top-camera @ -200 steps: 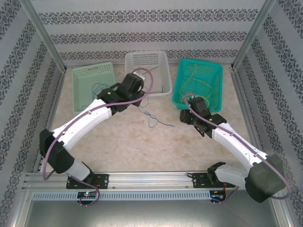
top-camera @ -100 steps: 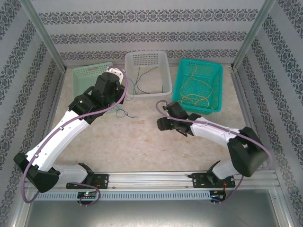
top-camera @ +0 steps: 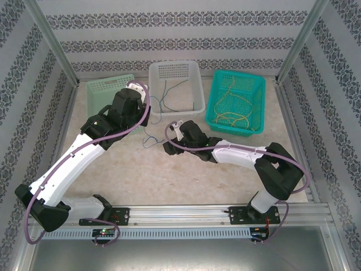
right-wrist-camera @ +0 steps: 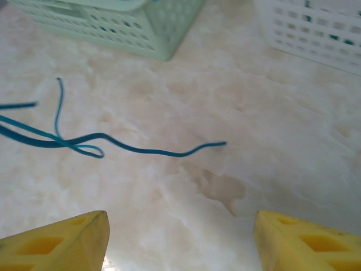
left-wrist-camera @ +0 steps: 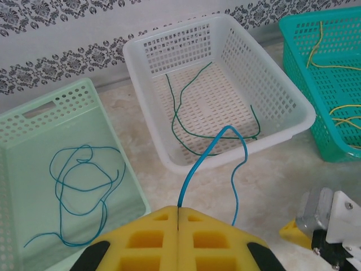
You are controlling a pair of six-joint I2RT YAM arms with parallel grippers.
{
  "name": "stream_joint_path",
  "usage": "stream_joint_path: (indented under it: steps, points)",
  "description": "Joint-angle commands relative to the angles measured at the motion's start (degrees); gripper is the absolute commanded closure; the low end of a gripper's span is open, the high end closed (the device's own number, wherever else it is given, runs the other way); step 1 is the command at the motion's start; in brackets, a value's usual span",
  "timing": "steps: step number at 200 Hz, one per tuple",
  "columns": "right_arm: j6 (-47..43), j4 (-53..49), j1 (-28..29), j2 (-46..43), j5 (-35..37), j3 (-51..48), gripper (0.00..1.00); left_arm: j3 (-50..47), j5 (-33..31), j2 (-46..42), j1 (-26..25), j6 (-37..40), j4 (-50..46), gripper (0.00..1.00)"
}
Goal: Untangle the cables
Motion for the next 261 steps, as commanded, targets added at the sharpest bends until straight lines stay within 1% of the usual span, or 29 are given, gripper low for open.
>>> stream_joint_path:
  steps: [1, 31, 55, 80, 119, 174, 197, 207, 219, 238, 261]
  points:
    - [-0.3, 5.2, 0.9, -2.8, -1.7, -2.0, 0.32, 2.0, 1.0, 0.0, 0.5, -1.6, 1.2, 1.0]
    - [2.5, 8.6, 2.3, -2.3, -2.9, -3.1, 0.34, 2.3, 2.9, 0.7, 0.5, -2.7, 2.7, 1.0]
    - [1.6, 9.1, 3.8, 0.5, -1.9, -0.2, 0.34, 2.7, 3.6, 0.8, 0.5, -3.4, 2.9, 1.0]
    - [0.6, 10.0, 4.0, 4.8, -2.1, 2.5, 0.34, 3.2, 3.8, 0.6, 0.5, -3.5, 2.9, 1.0]
    - [-6.7, 9.6, 3.9, 8.2, -0.8, 1.8, 0.33, 4.6, 3.5, -0.1, 0.6, -3.1, 2.7, 1.0]
    - [-18.1, 7.0, 2.3, 3.5, 5.1, -2.9, 0.3, 5.0, 5.0, 0.0, 1.2, -3.4, 1.9, 1.0]
    - [-21.6, 5.7, 2.0, 3.5, 6.7, -3.2, 0.3, 5.0, 5.8, 0.0, 1.4, -3.7, 1.9, 1.0]
    - [-22.3, 6.5, 1.6, 4.2, 7.2, -3.3, 0.3, 5.2, 6.1, -0.1, 1.4, -3.9, 1.9, 1.0]
    - [-23.1, 7.0, 1.3, 5.2, 6.1, -2.5, 0.3, 5.4, 6.5, -0.2, 1.5, -4.0, 2.0, 1.0]
    - [-25.4, 7.5, 1.4, 7.7, 4.8, -0.2, 0.3, 6.0, 6.9, -0.4, 1.5, -4.3, 2.0, 1.0]
    - [-27.7, 7.4, 1.7, 12.1, 5.6, 3.8, 0.29, 6.5, 7.6, -0.7, 1.6, -4.7, 2.1, 1.0]
